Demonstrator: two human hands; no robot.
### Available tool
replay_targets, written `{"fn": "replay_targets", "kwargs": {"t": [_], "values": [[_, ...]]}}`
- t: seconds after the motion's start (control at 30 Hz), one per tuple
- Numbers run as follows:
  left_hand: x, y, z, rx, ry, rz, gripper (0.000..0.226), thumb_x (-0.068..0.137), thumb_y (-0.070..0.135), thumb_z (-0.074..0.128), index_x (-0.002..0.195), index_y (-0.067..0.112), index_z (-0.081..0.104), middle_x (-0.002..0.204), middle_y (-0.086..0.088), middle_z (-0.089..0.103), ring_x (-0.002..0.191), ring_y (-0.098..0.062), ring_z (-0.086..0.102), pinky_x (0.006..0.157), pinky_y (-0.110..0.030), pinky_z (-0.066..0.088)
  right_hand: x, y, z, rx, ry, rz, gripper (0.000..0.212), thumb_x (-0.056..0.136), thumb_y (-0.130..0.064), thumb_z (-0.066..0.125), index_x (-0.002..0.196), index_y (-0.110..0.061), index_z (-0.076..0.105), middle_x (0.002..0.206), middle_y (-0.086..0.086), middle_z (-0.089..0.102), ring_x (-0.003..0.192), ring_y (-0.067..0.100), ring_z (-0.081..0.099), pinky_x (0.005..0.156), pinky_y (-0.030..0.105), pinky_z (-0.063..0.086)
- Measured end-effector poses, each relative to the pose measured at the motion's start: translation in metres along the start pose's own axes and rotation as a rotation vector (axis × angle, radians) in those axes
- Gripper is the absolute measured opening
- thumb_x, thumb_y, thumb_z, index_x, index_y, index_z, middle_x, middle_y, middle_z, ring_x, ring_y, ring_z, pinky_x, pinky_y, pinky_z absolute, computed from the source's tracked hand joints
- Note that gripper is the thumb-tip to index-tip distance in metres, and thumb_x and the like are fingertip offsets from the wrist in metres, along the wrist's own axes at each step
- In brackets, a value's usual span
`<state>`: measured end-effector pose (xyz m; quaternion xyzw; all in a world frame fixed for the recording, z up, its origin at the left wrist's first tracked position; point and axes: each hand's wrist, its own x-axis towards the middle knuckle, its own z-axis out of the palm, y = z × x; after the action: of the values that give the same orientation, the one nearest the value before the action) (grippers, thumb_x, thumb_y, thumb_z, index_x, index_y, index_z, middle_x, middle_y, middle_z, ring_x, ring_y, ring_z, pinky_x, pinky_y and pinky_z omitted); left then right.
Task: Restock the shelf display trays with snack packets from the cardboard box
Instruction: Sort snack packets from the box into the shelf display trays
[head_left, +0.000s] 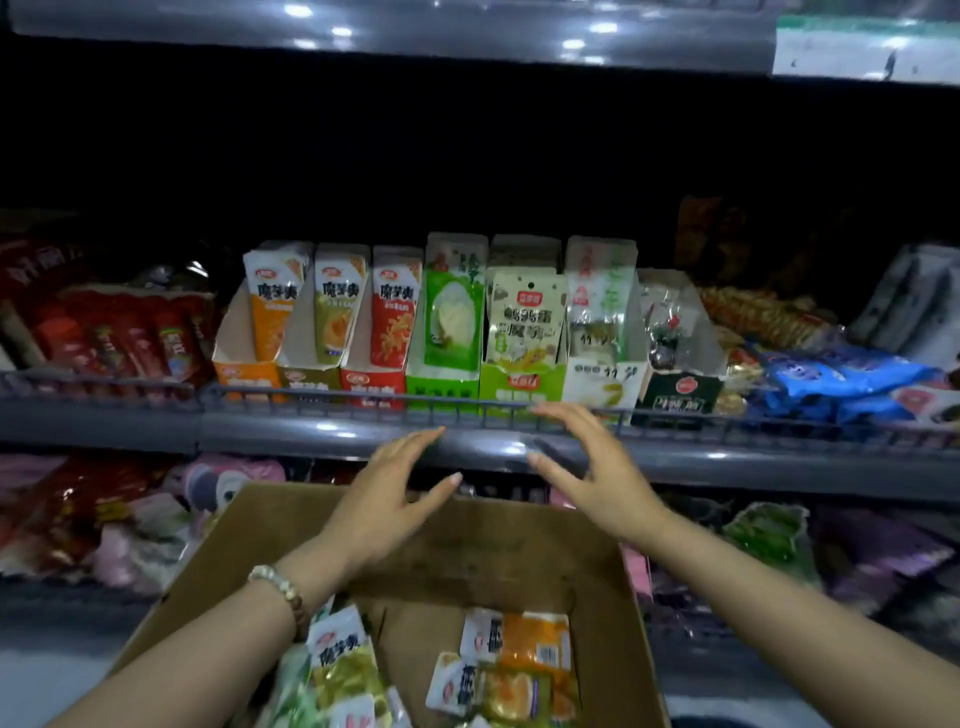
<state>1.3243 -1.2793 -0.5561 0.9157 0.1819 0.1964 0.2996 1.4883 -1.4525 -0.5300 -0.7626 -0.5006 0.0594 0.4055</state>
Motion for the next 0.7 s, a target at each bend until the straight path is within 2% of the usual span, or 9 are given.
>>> {"fn": "replay_targets", "kwargs": {"t": [0.03,0.1,0.13,0.23,0.33,0.43,0.57,0.7], "values": [[-0.013,-0.009,0.009,0.005,-0.042,-0.013,0.071,0.084,0.067,0.041,0.144,0.03,0.033,0.141,0.016,0.035,0.131,-0.001,0.029,0.107,-0.02,0.024,-0.012,0.008,0.014,0.035,-0.025,0.04,0.043,0.089,-0.03,0.061,0.13,-0.029,0.048,0.129,-0.018,0.044,0.121,-0.004,0.04,0.1,0.007,0.032],[-0.036,-0.027,0.031,0.038,-0.124,-0.043,0.063,0.088,0.055,0.049,0.143,0.029,0.033,0.146,0.009,0.036,0.135,-0.007,0.03,0.108,-0.019,0.023,-0.033,0.027,0.044,0.082,-0.075,0.14,0.042,0.088,-0.027,0.063,0.127,-0.027,0.049,0.128,-0.013,0.047,0.119,0.002,0.044,0.104,0.023,0.04],[-0.046,-0.036,0.041,0.057,-0.155,-0.068,0.065,0.088,0.057,0.049,0.144,0.028,0.032,0.147,0.008,0.036,0.135,-0.008,0.03,0.108,-0.019,0.023,-0.042,0.036,0.06,0.102,-0.104,0.204,0.042,0.088,-0.026,0.064,0.127,-0.025,0.05,0.128,-0.009,0.047,0.118,0.006,0.046,0.103,0.028,0.042],[-0.066,-0.059,0.071,0.095,-0.237,-0.154,0.078,0.082,0.071,0.038,0.145,0.026,0.031,0.149,0.004,0.035,0.137,-0.014,0.029,0.112,-0.026,0.026,-0.063,0.061,0.107,0.074,-0.115,0.36,0.041,0.087,-0.021,0.066,0.126,-0.017,0.052,0.126,0.001,0.048,0.12,0.016,0.049,0.103,0.027,0.04],[-0.076,-0.082,0.098,0.102,-0.364,-0.257,0.068,0.091,0.055,0.045,0.148,0.024,0.026,0.152,0.0,0.031,0.139,-0.02,0.028,0.112,-0.033,0.028,-0.077,0.085,0.147,0.091,-0.201,0.601,0.051,0.085,-0.027,0.068,0.129,-0.013,0.048,0.133,0.008,0.043,0.124,0.023,0.045,0.1,0.026,0.037],[-0.083,-0.104,0.12,0.101,-0.517,-0.357,0.07,0.092,0.057,0.041,0.149,0.023,0.022,0.154,-0.002,0.028,0.14,-0.024,0.028,0.112,-0.034,0.029,-0.085,0.111,0.173,0.159,-0.267,0.831,0.067,0.082,-0.032,0.071,0.138,-0.013,0.039,0.143,0.007,0.036,0.13,0.027,0.039,0.099,0.027,0.038],[-0.088,-0.132,0.141,0.213,-0.593,-0.306,0.064,0.096,0.051,0.039,0.148,0.015,0.028,0.152,-0.005,0.032,0.138,-0.02,0.033,0.109,-0.024,0.024,-0.089,0.146,0.198,-0.103,-0.419,0.85,0.088,0.075,-0.044,0.074,0.145,-0.017,0.029,0.151,0.006,0.031,0.136,0.026,0.034,0.11,0.036,0.033],[-0.089,-0.15,0.156,0.357,-0.62,-0.261,0.066,0.093,0.058,0.032,0.145,0.017,0.033,0.149,-0.003,0.038,0.135,-0.02,0.035,0.108,-0.027,0.023,-0.086,0.168,0.204,-0.245,-0.533,0.771,0.102,0.072,-0.055,0.073,0.15,-0.018,0.019,0.158,0.005,0.014,0.145,0.023,0.012,0.117,0.036,0.017]]}}
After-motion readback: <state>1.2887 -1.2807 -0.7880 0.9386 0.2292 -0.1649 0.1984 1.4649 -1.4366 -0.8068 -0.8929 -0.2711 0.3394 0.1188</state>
